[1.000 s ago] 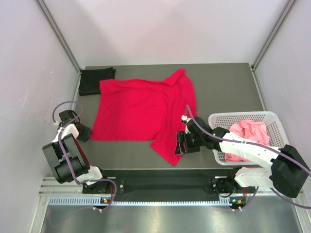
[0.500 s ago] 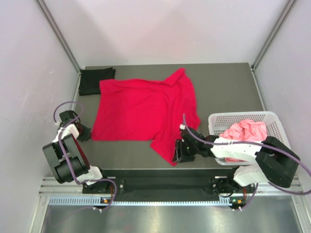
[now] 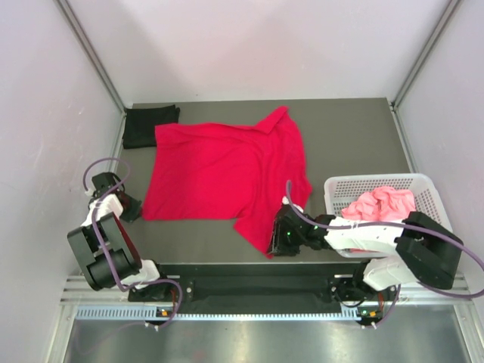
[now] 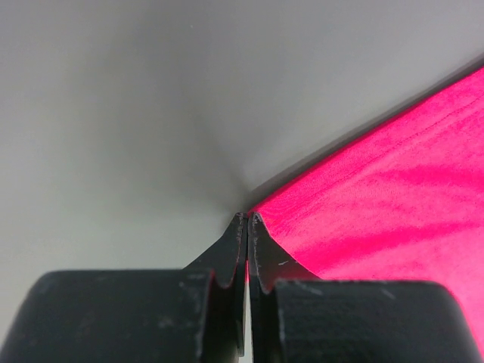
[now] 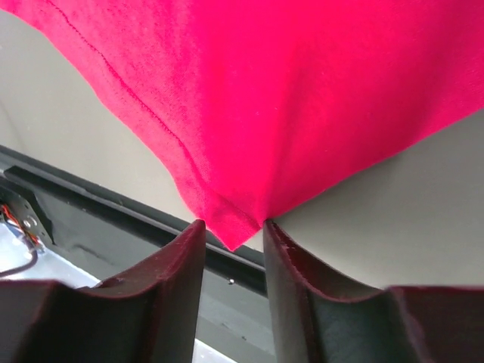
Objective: Fold and stack the t-shirts
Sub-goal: Flatten the tshirt out
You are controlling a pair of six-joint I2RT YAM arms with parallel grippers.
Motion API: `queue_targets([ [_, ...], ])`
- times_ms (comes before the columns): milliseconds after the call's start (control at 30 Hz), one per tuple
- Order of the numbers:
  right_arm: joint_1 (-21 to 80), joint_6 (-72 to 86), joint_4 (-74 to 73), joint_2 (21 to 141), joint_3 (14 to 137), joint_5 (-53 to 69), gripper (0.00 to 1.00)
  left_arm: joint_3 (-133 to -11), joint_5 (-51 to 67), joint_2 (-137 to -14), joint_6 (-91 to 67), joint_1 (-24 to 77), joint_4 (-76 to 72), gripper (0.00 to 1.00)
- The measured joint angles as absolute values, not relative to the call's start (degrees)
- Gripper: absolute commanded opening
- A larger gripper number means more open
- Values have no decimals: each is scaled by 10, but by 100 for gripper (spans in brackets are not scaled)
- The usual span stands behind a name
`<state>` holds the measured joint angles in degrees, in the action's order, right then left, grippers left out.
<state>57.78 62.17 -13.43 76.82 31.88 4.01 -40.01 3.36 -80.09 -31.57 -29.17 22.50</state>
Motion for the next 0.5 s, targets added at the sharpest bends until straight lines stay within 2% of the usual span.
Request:
queue_targets([
  [167, 586, 646, -136, 791, 331, 18, 16, -400, 30, -790, -316, -292, 230, 0],
  [233, 588, 648, -138, 796, 335, 4, 3, -400, 28, -785, -316, -292, 232, 0],
  [267, 588, 649, -141, 798, 338, -5, 0, -400, 27, -783, -316, -292, 233, 0],
  [500, 583, 620, -209, 746, 341, -90, 0, -400, 20, -764, -316, -292, 244, 0],
])
